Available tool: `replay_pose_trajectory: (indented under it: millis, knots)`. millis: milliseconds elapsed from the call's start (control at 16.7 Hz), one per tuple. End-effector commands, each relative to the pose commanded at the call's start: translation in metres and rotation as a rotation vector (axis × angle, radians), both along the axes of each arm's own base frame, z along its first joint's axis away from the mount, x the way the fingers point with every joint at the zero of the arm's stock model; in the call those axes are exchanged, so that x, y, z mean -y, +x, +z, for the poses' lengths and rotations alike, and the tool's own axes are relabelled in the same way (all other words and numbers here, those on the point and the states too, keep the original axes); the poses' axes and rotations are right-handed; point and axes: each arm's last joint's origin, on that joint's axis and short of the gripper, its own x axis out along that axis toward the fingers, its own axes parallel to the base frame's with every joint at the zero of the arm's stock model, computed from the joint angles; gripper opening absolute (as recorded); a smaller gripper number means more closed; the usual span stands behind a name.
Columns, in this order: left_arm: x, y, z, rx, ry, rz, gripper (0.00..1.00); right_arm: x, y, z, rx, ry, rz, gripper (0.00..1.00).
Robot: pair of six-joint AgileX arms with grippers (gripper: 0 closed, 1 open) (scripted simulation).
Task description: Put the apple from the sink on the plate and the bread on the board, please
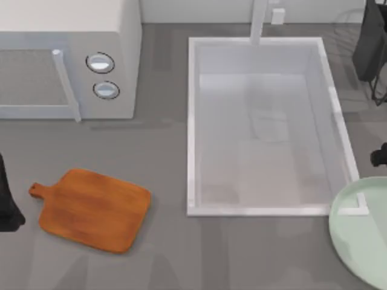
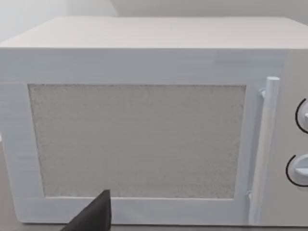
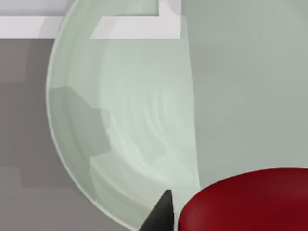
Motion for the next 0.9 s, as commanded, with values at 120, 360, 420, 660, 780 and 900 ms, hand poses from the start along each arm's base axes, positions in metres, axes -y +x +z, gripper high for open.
replay_pose_trajectory:
  millis: [120,360,420,660,780,900]
  knots:
    - [0.0,0.0,0.0,0.0,0.0,0.0,1.0,0.0024,-0.0048,-0.0003,-0.005,0.0,-0.001,0.0]
    - [0.0,0.0,0.0,0.0,0.0,0.0,1.0,0.0025,-0.0051,-0.0004,-0.005,0.0,-0.001,0.0]
    - [0.0,0.0,0.0,0.0,0.0,0.0,1.0,0.0025,-0.0051,-0.0004,-0.005,0.0,-0.001,0.0]
    - [0.0,0.0,0.0,0.0,0.0,0.0,1.0,0.0025,-0.0051,-0.0004,-0.005,0.0,-0.001,0.3]
    - [0.0,0.0,0.0,0.0,0.0,0.0,1.0,0.0025,-0.0051,-0.0004,-0.005,0.0,-0.001,0.45]
    - [0.0,0.0,0.0,0.0,0.0,0.0,1.0,0.0025,-0.0051,-0.0004,-0.005,0.0,-0.001,0.6]
